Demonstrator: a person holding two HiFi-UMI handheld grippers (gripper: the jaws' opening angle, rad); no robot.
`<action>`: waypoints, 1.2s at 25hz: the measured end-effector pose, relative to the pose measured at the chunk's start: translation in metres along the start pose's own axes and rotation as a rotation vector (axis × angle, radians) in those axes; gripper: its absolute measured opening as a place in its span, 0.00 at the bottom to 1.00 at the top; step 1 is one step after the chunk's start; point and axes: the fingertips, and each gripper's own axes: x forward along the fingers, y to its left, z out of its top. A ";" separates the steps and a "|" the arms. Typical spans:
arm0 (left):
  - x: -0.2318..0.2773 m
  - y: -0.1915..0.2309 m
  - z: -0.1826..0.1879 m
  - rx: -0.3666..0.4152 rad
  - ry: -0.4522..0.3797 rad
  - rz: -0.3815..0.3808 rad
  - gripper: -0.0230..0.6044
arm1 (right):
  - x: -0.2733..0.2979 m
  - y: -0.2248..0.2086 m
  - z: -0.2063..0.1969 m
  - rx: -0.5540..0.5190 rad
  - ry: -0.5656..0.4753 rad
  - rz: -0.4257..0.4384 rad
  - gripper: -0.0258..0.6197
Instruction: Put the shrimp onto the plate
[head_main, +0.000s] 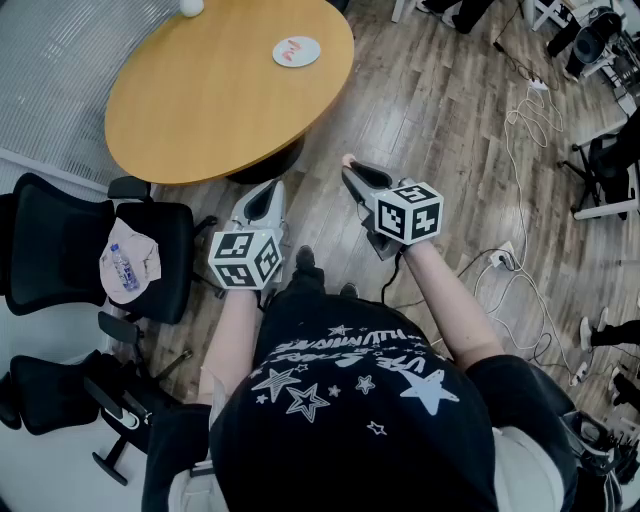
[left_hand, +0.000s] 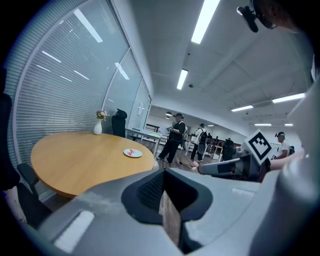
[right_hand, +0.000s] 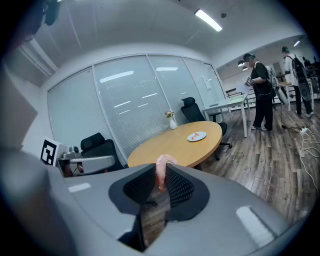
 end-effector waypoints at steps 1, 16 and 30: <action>0.001 0.001 0.002 -0.002 -0.001 0.000 0.04 | 0.001 -0.001 0.004 0.001 -0.005 -0.002 0.14; 0.002 0.003 0.012 0.005 -0.008 0.010 0.04 | 0.009 0.002 0.008 -0.015 0.023 -0.009 0.14; -0.002 -0.026 0.000 0.004 -0.016 0.037 0.04 | -0.019 -0.011 -0.009 -0.020 0.035 -0.005 0.14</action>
